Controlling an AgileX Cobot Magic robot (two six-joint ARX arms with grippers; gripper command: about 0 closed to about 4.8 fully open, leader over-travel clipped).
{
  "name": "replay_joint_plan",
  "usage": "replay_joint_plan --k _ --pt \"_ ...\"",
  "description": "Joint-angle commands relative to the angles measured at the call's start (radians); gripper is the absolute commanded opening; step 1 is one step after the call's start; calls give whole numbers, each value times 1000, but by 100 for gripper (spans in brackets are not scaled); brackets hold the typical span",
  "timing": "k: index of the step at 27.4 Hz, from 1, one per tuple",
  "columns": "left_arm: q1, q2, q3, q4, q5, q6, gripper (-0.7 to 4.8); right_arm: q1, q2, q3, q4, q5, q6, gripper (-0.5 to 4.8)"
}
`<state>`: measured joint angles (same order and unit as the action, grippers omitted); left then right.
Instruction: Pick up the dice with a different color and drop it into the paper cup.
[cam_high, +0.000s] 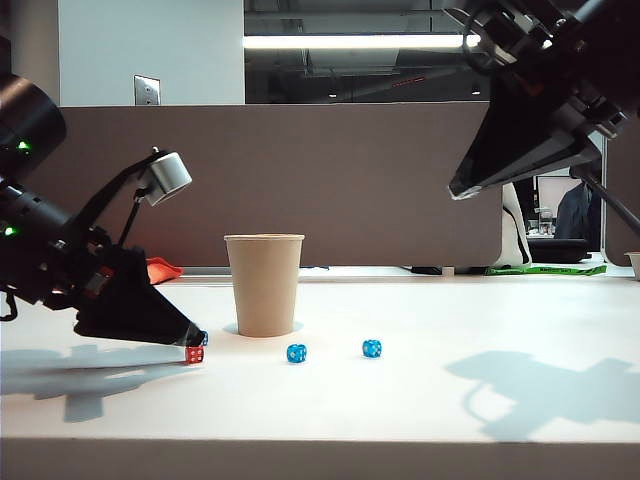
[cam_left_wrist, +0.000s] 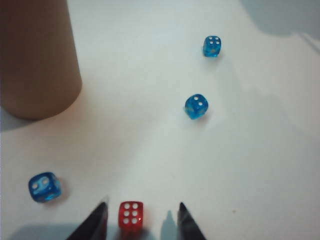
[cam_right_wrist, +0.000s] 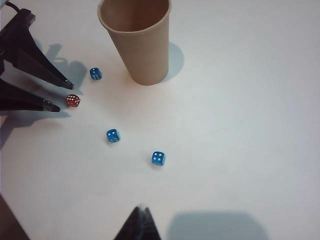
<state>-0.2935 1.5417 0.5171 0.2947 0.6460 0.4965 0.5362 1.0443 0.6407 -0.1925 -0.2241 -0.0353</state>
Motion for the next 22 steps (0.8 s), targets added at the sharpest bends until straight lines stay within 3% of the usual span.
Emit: replay_joint_plan --k 1,22 --pt "0 1 5 -9 13 -3 178 0 -2 2 10 1 -3 -1" --pt "0 23 5 15 5 0 178 0 -2 2 10 1 -3 -1"
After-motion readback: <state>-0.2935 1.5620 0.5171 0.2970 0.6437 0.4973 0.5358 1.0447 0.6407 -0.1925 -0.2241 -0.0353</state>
